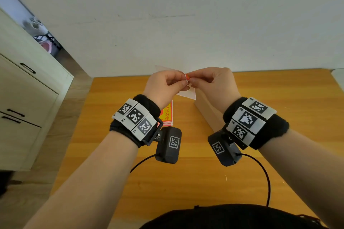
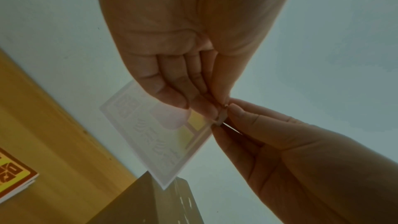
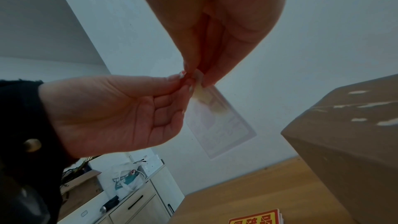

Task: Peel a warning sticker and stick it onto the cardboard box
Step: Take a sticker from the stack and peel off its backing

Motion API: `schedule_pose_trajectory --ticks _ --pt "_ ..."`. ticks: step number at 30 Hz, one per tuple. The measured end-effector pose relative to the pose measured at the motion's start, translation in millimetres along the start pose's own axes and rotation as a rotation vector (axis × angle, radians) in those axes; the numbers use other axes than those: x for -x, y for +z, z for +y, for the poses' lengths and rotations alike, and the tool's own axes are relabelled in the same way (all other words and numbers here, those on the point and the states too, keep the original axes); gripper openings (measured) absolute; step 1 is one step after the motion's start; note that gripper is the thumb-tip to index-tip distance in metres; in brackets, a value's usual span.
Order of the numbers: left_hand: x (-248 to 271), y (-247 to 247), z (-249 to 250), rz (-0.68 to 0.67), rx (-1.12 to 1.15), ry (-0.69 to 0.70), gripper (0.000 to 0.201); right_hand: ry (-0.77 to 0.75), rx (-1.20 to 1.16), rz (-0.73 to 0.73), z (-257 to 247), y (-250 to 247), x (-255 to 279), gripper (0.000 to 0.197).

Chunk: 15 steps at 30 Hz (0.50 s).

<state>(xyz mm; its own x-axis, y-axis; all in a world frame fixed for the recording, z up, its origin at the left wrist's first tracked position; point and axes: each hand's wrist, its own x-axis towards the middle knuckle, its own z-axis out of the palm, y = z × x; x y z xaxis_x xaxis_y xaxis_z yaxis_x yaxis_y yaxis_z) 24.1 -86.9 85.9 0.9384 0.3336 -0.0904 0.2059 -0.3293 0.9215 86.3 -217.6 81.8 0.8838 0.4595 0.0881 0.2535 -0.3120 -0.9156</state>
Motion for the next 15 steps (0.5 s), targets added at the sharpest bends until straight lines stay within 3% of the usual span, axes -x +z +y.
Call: schedule_pose_trajectory --ticks 15 --pt "5.8 2.0 3.3 0.016 -0.015 -0.005 0.02 0.017 -0.014 0.0 1.7 -1.0 4.2 0.02"
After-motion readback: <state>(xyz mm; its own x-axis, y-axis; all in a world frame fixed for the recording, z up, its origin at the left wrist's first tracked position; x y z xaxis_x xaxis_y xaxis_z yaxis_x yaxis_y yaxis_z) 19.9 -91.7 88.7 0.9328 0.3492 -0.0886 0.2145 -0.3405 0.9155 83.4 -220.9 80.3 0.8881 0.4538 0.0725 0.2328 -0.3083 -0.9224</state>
